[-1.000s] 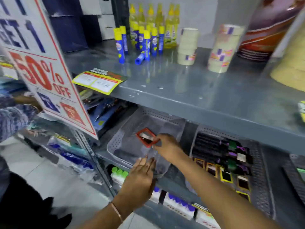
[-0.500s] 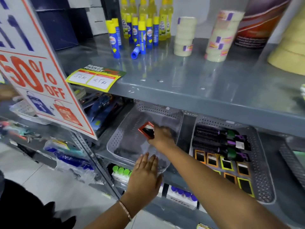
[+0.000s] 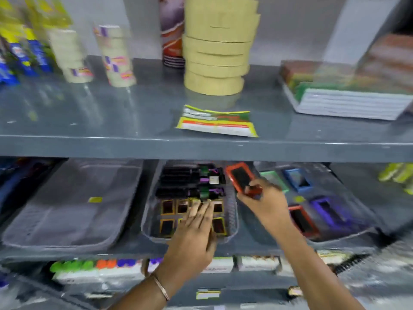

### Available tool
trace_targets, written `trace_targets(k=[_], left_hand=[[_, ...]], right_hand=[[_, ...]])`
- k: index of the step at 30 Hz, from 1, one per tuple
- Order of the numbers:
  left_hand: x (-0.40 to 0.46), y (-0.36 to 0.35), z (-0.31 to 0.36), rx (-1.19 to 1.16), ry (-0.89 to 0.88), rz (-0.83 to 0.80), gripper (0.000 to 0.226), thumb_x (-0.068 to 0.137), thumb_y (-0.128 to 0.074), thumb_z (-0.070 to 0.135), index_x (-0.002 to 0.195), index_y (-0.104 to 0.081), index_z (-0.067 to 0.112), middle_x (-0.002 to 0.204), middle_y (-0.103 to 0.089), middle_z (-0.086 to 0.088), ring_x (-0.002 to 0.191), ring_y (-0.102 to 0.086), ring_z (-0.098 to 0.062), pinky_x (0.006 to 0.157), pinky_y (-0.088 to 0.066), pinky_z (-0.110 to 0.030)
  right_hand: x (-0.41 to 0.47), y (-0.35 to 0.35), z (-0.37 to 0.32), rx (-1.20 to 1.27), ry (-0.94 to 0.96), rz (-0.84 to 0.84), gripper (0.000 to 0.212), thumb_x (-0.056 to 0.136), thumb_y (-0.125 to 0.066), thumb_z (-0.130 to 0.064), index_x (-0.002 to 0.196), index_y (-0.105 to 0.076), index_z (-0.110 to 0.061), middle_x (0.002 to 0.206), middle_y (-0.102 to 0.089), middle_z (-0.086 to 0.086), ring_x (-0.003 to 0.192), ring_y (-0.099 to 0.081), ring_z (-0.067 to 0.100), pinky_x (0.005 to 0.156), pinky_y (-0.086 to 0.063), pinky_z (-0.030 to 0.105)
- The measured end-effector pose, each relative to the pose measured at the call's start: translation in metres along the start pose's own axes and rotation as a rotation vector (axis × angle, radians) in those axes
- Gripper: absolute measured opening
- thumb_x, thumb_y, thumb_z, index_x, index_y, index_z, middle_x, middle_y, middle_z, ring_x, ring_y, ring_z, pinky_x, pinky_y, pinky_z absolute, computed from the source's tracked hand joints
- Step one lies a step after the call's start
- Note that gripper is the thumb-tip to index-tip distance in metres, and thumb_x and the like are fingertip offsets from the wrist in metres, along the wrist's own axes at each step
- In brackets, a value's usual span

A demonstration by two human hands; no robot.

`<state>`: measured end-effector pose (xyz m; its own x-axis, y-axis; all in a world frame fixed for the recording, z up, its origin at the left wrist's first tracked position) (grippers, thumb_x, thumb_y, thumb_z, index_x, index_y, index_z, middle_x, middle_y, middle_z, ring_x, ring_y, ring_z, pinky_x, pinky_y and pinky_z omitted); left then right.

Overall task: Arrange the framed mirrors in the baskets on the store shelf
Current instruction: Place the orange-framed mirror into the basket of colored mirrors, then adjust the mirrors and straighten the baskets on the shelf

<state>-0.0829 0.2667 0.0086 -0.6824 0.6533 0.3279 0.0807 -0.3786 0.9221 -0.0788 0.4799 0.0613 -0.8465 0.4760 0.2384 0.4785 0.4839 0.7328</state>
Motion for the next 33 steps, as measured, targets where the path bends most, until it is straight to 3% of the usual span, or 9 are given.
trace_targets(k=[7,18,21,23,25,27,28,31,33], left_hand=[[0.035,-0.042,0.093,0.016,-0.076,-0.062,0.066,0.092,-0.043,0.040,0.148,-0.035,0.008,0.152,-0.037,-0.004,0.141,-0.032,-0.023,0.110,-0.033,-0.040],[0.035,-0.059,0.106,0.016,0.078,-0.156,0.068,0.095,-0.038,0.042,0.153,-0.024,0.011,0.157,-0.027,-0.002,0.145,-0.019,-0.018,0.114,-0.017,-0.033],[0.037,-0.060,0.114,-0.115,0.106,-0.245,0.069,0.100,-0.031,0.042,0.156,0.003,0.018,0.158,0.007,0.010,0.147,0.007,-0.012,0.119,-0.003,-0.031],[0.042,-0.060,0.125,-0.241,0.171,-0.305,0.072,0.100,-0.036,0.043,0.156,0.004,0.021,0.161,0.000,0.007,0.147,-0.005,-0.012,0.118,-0.010,-0.026],[0.050,-0.066,0.138,-0.521,0.355,-0.437,0.072,0.099,-0.046,0.041,0.155,-0.004,0.024,0.150,-0.041,-0.008,0.119,-0.052,-0.004,0.096,-0.041,-0.018],[0.061,-0.081,0.149,-0.754,0.537,-0.474,0.074,0.096,-0.052,0.044,0.155,-0.012,0.024,0.090,-0.067,0.000,0.060,-0.054,0.003,0.055,-0.043,-0.017],[0.069,-0.091,0.154,-0.807,0.581,-0.461,0.076,0.094,-0.053,0.049,0.155,-0.015,0.023,0.083,-0.063,0.007,0.061,-0.053,0.004,0.056,-0.042,-0.016],[0.090,-0.113,0.167,-0.885,0.658,-0.430,0.083,0.088,-0.055,0.057,0.155,-0.020,0.023,0.142,-0.050,0.004,0.126,-0.049,-0.014,0.099,-0.042,-0.026],[0.100,-0.124,0.171,-0.921,0.706,-0.405,0.068,0.091,-0.059,0.043,0.151,-0.031,0.025,0.140,-0.053,0.005,0.122,-0.052,-0.014,0.094,-0.046,-0.024]], right_hand=[[-0.015,0.080,0.147,-0.333,-0.443,-0.157,0.044,0.066,-0.072,-0.056,0.097,-0.066,-0.025,0.090,-0.073,0.005,0.089,-0.067,0.030,0.067,-0.049,0.033],[-0.011,0.063,0.167,-0.524,-0.427,-0.321,0.023,0.080,-0.057,-0.019,0.101,-0.061,-0.013,0.096,-0.070,0.009,0.092,-0.067,0.030,0.068,-0.050,0.034],[-0.012,0.063,0.162,-0.516,-0.416,-0.345,0.022,0.082,-0.057,-0.021,0.103,-0.060,-0.013,0.099,-0.070,0.010,0.094,-0.067,0.030,0.070,-0.050,0.034],[-0.013,0.072,0.161,-0.436,-0.391,-0.314,0.024,0.081,-0.064,-0.036,0.094,-0.061,-0.017,0.086,-0.072,0.006,0.078,-0.068,0.025,0.065,-0.053,0.031],[-0.010,0.101,0.162,-0.312,-0.333,-0.101,0.033,0.079,-0.066,-0.052,0.085,-0.059,-0.021,0.065,-0.066,0.001,0.053,-0.062,0.018,0.048,-0.046,0.023],[-0.006,0.139,0.178,-0.221,-0.322,0.178,0.031,0.083,-0.065,-0.046,0.094,-0.058,-0.018,0.070,-0.066,0.008,0.054,-0.060,0.025,0.050,-0.049,0.026],[-0.001,0.152,0.198,-0.172,-0.374,0.250,0.035,0.085,-0.063,-0.042,0.106,-0.057,-0.015,0.085,-0.068,0.015,0.068,-0.064,0.032,0.060,-0.054,0.035],[0.011,0.166,0.258,-0.028,-0.641,0.154,0.048,0.090,-0.058,-0.030,0.131,-0.049,-0.008,0.128,-0.058,0.022,0.113,-0.057,0.042,0.093,-0.045,0.045],[0.013,0.163,0.276,0.054,-0.677,0.093,0.033,0.093,-0.053,-0.016,0.123,-0.059,-0.006,0.126,-0.062,0.019,0.114,-0.056,0.040,0.093,-0.041,0.039]])
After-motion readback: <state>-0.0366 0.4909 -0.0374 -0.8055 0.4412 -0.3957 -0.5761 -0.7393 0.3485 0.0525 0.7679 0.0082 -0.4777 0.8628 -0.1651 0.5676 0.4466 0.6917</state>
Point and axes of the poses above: each hand's wrist, its own x-axis towards the middle knuckle, its own y-axis out of the back of the hand, z = x × y, the point moved 5 cm from there along x, towards the middle knuckle
